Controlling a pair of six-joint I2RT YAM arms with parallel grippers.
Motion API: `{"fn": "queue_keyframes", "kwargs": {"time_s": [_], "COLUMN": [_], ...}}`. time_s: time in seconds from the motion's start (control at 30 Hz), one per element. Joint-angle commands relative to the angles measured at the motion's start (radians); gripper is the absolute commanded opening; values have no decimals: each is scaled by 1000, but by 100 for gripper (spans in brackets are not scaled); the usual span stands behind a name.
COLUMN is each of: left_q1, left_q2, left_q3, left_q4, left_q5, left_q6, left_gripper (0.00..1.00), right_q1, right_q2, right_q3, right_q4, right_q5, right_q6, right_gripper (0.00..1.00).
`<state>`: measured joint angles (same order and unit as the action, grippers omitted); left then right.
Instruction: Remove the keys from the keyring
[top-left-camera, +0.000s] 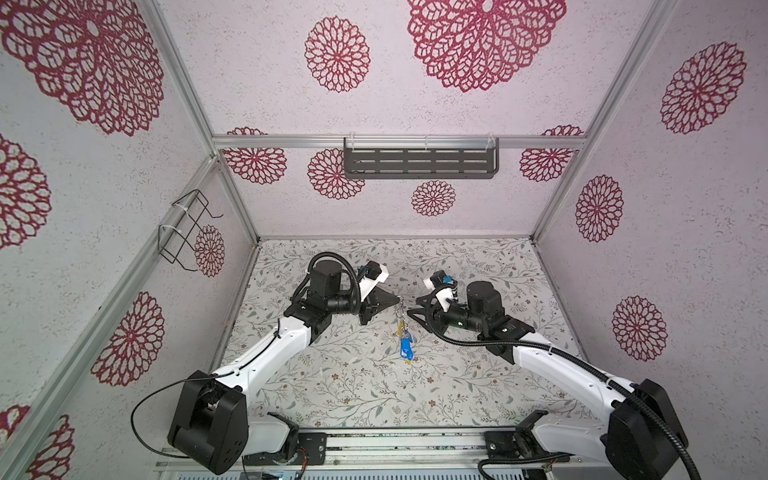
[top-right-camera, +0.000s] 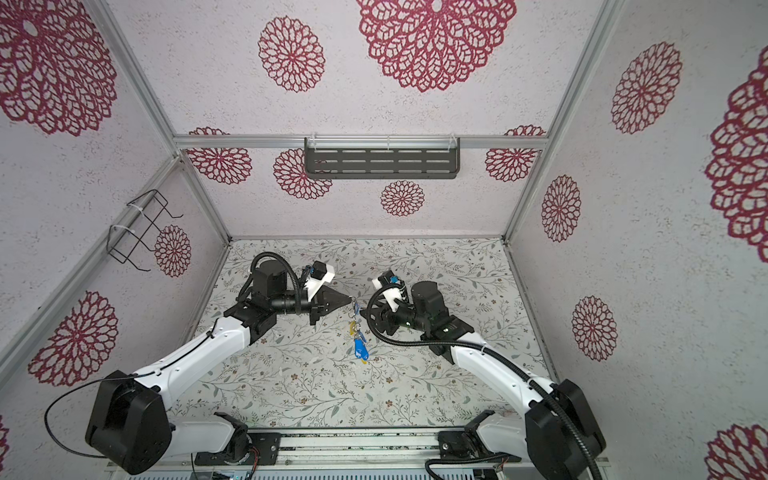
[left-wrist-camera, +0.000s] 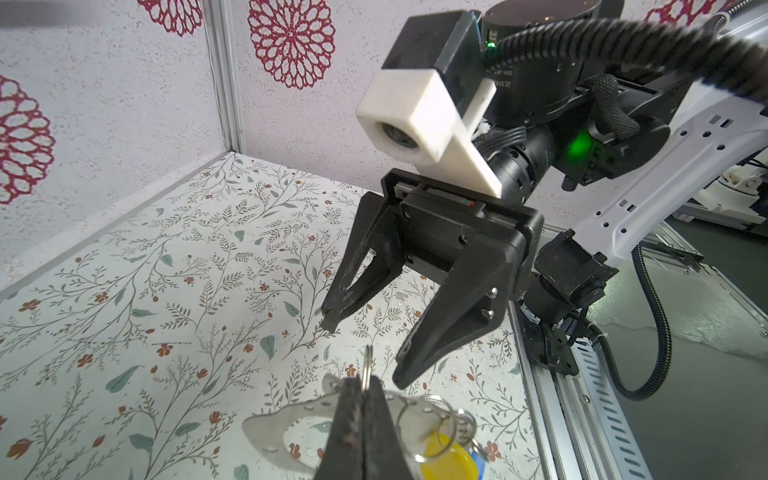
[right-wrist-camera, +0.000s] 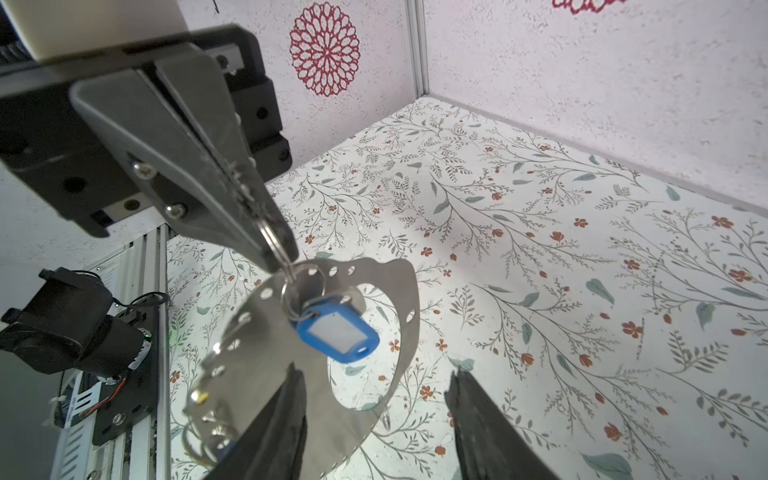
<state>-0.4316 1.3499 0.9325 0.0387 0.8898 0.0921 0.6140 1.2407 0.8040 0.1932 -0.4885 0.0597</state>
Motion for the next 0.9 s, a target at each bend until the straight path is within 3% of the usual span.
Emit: {"fn": "queue_keyframes", "kwargs": {"time_s": [0.0,0.47,0.53,0.7,0.87], "left_q1": [4,2,2,3,4], "left_q2": [2,5,5,3,5], "left_q3": [35,36,34,30,30], "left_q4": [21,24,23,18,19], "left_q5": [35,61,58,57,54], "left_q6": [-4,-20,-19,-17,-18], "left_gripper": [0,0,0,0,0], "right_q1": [5,41,44,52,66], "right_q2": [17,124,133,128,104], "right_q3": [48,154,162,154,126], "right_q4": [44,-1,-2,0,3], "right_q5": [-59,-89,-90,-74,-31], "right_q6": [-32,-64,-64,-61,-70], "right_gripper": [58,60,55,32,24]}}
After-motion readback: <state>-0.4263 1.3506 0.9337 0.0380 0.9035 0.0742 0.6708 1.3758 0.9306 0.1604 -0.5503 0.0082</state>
